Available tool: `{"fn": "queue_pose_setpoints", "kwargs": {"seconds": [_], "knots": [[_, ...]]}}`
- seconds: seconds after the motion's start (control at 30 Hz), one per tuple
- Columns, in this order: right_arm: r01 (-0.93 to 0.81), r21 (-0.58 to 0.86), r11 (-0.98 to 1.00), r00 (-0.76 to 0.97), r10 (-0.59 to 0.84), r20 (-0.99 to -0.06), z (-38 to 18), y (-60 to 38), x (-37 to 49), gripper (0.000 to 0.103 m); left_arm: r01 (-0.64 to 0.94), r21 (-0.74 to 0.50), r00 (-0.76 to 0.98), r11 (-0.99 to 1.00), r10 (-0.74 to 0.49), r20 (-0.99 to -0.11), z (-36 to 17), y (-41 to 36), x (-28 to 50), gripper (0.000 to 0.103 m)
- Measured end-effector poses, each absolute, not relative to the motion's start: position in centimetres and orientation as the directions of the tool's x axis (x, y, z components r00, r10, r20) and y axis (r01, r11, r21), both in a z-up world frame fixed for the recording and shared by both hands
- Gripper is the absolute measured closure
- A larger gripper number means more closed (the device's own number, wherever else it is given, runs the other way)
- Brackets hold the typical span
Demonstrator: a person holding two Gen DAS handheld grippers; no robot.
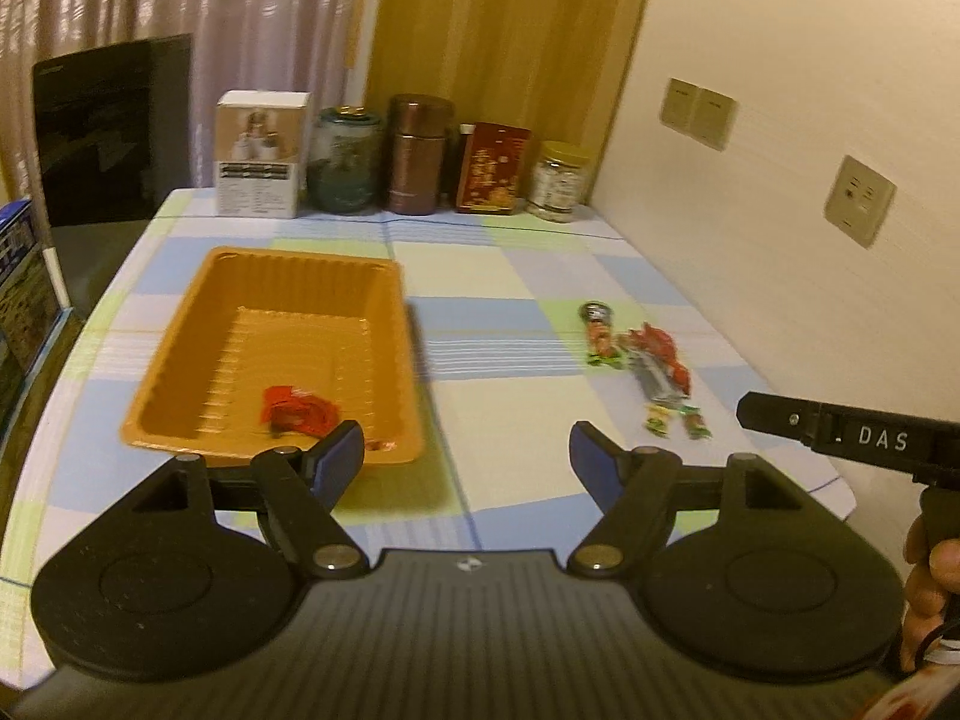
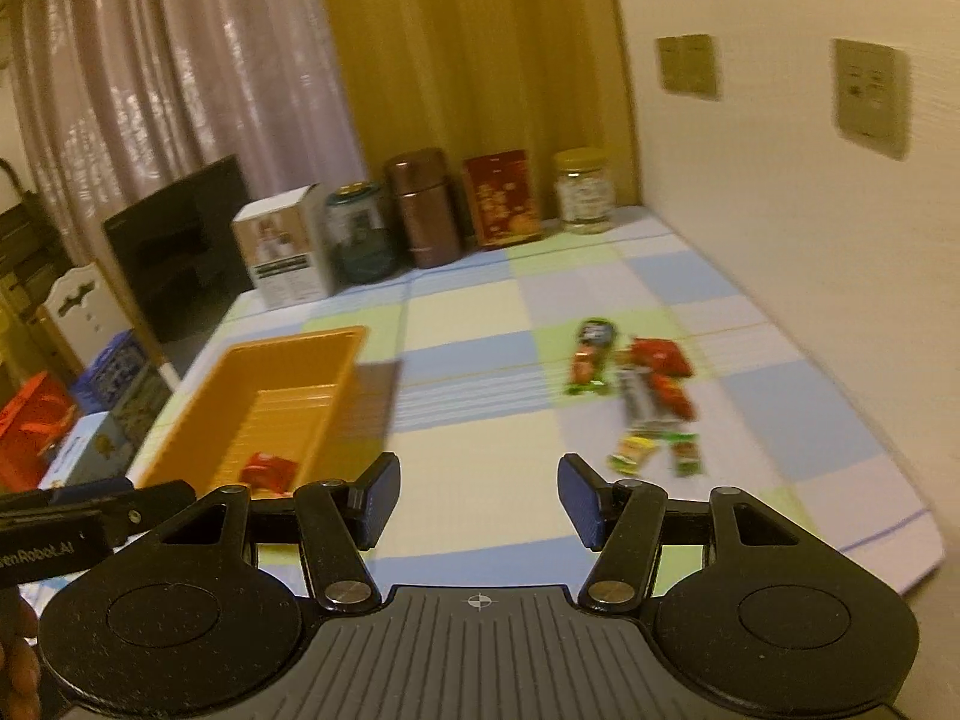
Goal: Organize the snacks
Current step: 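Move both open tools back toward the snack pile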
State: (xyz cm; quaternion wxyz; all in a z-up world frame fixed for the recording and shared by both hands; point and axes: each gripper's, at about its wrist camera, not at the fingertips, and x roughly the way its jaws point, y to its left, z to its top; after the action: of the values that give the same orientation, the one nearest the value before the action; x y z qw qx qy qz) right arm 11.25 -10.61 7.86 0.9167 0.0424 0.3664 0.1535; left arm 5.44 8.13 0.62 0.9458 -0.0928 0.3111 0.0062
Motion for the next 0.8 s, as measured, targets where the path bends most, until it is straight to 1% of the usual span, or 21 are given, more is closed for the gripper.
{"fn": "queue_pose_setpoints", "kwargs": {"seconds": [0.3,0.8], "knots": [[-0.152,0.173,0.973,0.702,0.229,-0.675,7.7,-15.4,11.0,0.044,-0.012,-0.168,0.796,0.986,-0.092,-0.598,0.4,5.0,6.8,0.03],[-0.061,0.171,0.983,0.699,0.165,-0.696,6.3,-19.3,12.4,0.044,0.043,-0.161,0.761,0.986,-0.137,-0.634,-1.3,1.9,9.9,0.029]]}}
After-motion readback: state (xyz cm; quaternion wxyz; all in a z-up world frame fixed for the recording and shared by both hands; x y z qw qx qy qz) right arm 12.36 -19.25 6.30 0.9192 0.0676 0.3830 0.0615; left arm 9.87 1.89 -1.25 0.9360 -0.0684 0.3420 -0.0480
